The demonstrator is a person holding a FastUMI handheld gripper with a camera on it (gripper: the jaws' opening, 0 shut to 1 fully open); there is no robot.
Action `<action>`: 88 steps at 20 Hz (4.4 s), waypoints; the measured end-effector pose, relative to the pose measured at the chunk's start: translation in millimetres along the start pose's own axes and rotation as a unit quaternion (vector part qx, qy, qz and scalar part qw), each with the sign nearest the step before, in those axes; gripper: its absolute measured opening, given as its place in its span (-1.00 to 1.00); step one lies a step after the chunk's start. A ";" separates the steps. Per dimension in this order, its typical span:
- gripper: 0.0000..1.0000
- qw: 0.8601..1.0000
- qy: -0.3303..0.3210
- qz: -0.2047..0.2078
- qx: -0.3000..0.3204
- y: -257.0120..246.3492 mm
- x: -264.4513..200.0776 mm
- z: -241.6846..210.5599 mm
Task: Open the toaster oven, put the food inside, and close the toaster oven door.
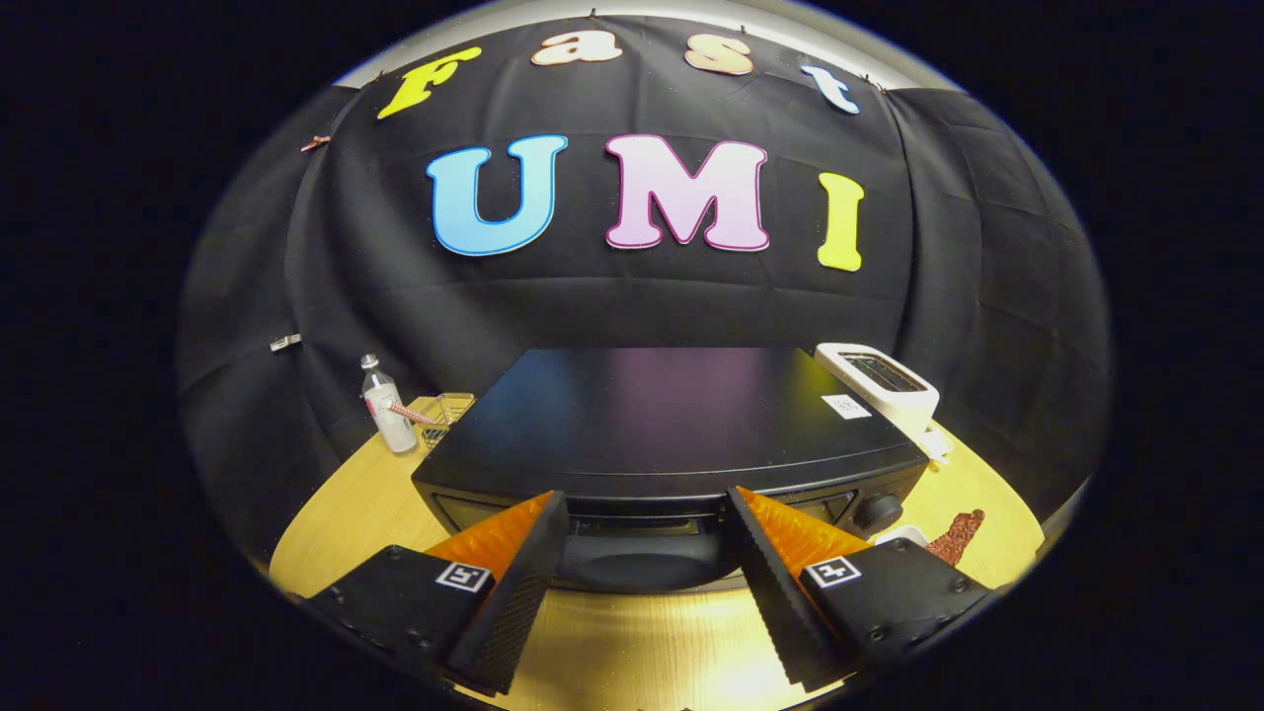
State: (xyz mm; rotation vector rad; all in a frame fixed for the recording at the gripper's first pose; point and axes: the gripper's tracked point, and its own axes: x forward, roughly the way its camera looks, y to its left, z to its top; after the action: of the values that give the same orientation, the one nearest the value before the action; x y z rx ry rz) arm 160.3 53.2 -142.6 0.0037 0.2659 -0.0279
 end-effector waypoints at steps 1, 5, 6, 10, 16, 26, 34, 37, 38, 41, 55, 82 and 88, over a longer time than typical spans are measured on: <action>0.98 1.000 0.000 0.000 0.000 0.1 -2.9 -1.6; 0.98 1.000 0.010 0.009 0.000 0.1 -23.6 -20.0; 0.97 1.000 0.013 0.009 0.000 -0.4 -30.2 -27.1; 0.96 1.000 0.018 0.009 0.001 -2.5 -53.3 -51.2; 0.96 1.000 0.021 0.014 0.005 -3.7 -74.7 -85.8; 0.94 0.996 0.086 0.033 -0.011 -17.4 -91.3 -168.3; 0.94 0.997 0.067 0.029 -0.021 -110.9 -123.6 -95.1; 0.94 0.998 0.060 0.013 0.003 -171.7 -122.8 -58.2; 0.94 0.998 0.062 0.008 0.007 -192.1 -120.0 -50.2; 0.95 0.998 0.067 -0.003 0.018 -250.0 -105.3 -36.2; 0.98 0.967 0.216 0.073 0.117 -339.8 6.5 -121.3; -0.75 0.925 0.205 0.068 0.314 -335.9 -30.0 -67.4; -0.76 0.926 0.158 0.077 0.335 -288.7 -70.1 -29.9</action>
State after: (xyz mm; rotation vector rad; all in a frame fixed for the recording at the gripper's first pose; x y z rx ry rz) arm 76.8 -233.3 -153.0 0.7173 0.5696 0.0395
